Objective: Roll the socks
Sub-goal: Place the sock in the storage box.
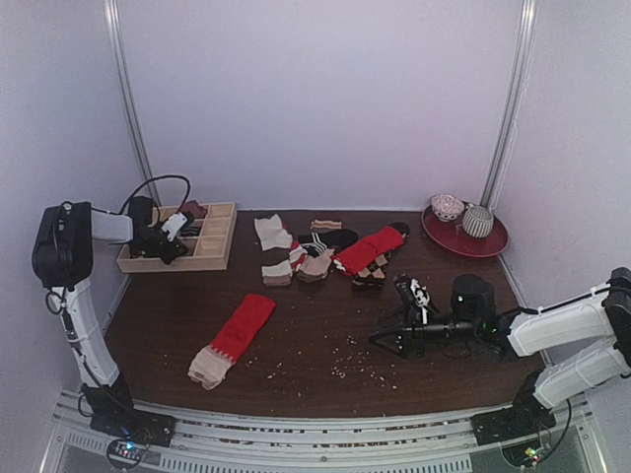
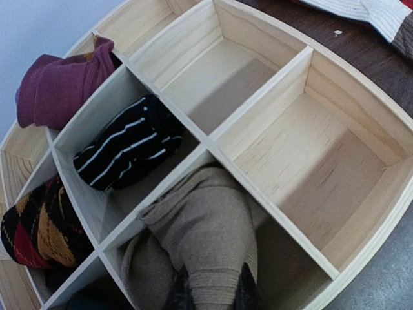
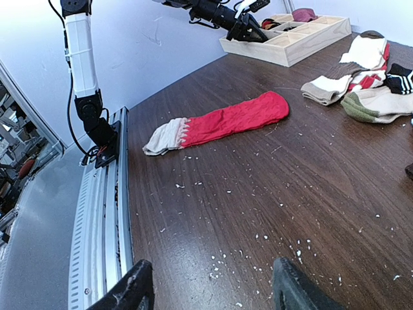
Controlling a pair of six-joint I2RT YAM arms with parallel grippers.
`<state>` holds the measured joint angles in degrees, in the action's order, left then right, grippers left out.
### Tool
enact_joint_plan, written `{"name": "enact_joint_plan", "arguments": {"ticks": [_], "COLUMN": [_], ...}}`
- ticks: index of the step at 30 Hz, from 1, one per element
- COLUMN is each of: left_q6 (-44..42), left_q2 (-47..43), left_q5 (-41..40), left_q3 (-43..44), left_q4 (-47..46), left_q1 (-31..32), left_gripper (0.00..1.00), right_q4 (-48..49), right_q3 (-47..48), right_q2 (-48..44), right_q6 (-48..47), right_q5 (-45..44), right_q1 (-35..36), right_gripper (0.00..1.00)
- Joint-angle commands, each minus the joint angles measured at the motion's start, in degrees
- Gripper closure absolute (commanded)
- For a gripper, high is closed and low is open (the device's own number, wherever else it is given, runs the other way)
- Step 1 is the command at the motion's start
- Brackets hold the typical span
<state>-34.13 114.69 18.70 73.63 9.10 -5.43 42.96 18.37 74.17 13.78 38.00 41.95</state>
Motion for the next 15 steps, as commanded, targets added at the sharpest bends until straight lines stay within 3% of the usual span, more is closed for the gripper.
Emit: {"name": "enact_joint_plan", "arguments": {"ticks": [1, 8, 13, 15], "left_q6": [3.07, 7.17, 9.2, 9.36], "left_q2": [2.98, 4.4, 7.08, 7.23], "left_q5": [-2.67, -7.41, -9.33, -8.26], "left_q3": [1.81, 6.04, 9.49, 9.85], "left_q4": [15.18, 22.76, 26.23, 25.7], "left_q1": [-0.94, -0.88, -0.69, -0.62], "left_gripper": [1.0, 1.0, 0.93, 0.87], "right_q4": [0.34, 0.96, 0.65, 0.68], "right_q3": [-0.34, -0.69, -0.79, -0.7], "right_q2": [-2.06, -2.52, -2.8, -2.72], "right_q6": [0.52, 0.9, 0.81, 0.72], "right_q5": [0.59, 1.13, 1.02, 1.03], "right_q1": [-0.43, -0.47, -0.47, -0.47], "right_gripper": [0.37, 0.37, 0.37, 0.37]}}
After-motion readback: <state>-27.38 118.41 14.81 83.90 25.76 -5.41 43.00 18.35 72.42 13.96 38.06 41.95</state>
